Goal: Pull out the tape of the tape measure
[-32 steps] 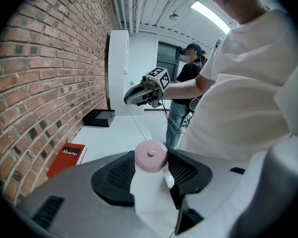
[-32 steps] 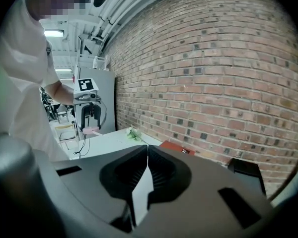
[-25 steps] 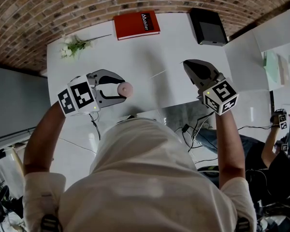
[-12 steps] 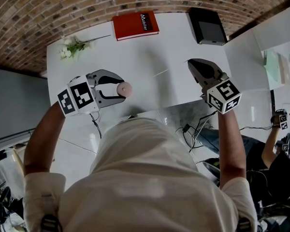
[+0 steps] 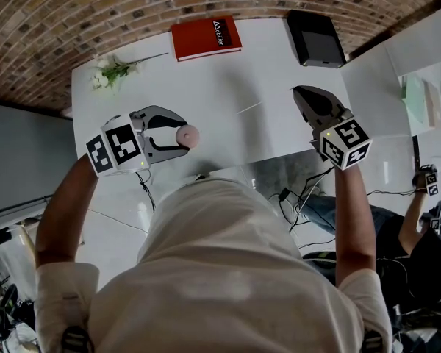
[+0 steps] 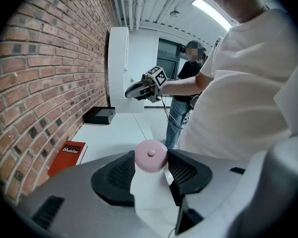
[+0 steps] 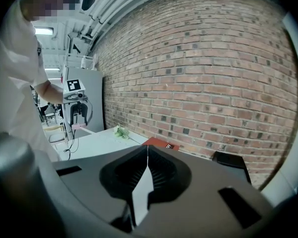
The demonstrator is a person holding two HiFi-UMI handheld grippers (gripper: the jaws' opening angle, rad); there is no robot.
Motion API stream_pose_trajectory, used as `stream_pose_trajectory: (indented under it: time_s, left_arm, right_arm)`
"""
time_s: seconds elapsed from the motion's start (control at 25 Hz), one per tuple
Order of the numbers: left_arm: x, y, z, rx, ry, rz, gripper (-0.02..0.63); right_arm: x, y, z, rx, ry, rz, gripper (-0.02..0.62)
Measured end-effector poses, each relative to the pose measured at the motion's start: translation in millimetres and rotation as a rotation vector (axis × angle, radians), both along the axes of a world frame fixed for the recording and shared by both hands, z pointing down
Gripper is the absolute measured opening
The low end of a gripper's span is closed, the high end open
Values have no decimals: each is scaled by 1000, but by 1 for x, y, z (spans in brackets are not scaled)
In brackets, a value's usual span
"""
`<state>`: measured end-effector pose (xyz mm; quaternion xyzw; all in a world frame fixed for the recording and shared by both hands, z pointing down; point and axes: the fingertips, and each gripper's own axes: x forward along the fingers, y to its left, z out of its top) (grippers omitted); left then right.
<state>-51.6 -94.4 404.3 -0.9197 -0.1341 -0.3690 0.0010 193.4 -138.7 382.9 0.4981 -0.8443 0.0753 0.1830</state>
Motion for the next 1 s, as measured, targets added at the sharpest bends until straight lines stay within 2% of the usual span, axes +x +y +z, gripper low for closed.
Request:
stream_pose_trajectory:
  time_s: [1.0]
  left_arm:
    - [-11,1,3,3,-31,-16,204]
  right_arm:
    - [27,-2,2,-14,-13,30,9]
